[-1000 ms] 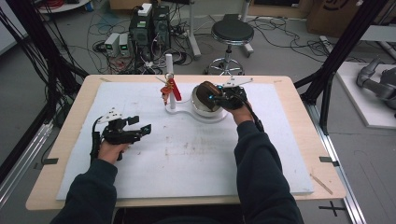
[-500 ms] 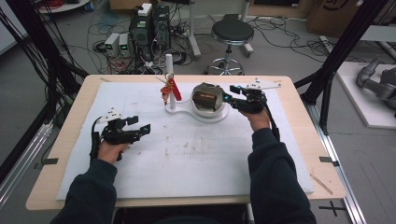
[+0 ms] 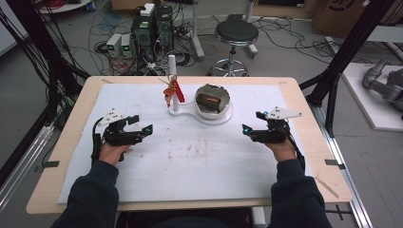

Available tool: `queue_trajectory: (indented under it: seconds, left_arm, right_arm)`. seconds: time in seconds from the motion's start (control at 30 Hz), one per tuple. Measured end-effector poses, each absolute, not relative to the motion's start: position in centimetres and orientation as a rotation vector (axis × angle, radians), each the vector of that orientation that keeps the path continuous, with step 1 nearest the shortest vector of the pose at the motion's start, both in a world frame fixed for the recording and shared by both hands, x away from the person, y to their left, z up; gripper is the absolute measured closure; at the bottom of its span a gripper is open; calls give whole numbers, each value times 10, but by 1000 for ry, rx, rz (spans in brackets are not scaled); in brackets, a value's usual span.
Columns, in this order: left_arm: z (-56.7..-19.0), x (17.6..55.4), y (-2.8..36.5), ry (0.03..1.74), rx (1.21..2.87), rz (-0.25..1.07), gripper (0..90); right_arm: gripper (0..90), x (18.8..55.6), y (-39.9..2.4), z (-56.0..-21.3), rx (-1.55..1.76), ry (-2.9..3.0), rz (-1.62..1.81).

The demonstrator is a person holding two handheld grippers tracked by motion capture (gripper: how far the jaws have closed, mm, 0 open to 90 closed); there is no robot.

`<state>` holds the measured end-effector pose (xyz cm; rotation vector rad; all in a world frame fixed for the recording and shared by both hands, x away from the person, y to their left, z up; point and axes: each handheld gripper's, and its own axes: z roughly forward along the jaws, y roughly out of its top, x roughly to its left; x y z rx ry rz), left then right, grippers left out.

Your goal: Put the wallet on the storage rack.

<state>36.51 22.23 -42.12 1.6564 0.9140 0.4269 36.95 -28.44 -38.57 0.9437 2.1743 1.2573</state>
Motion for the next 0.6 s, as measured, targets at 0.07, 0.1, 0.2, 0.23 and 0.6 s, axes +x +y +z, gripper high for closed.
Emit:
queue_trajectory:
  seconds: [0.07,0.1,0.2,0.23,0.6]
  left_arm:
    - [-421,365,222,921,1655,420,187]
    - [-421,365,223,924,1652,413,187]
    - [-419,364,223,928,1632,404,187]
    - [-419,364,223,927,1630,407,187]
    - [-415,358,218,892,1632,418,187]
  right_arm:
    - [219,363,-292,-392,969,2163,1270]
    - [219,360,-295,-395,999,2153,1276]
    - [219,354,-305,-403,1056,2125,1319]
    - [219,352,-307,-404,1066,2123,1317]
    - [219,344,-302,-402,1037,2119,1264]
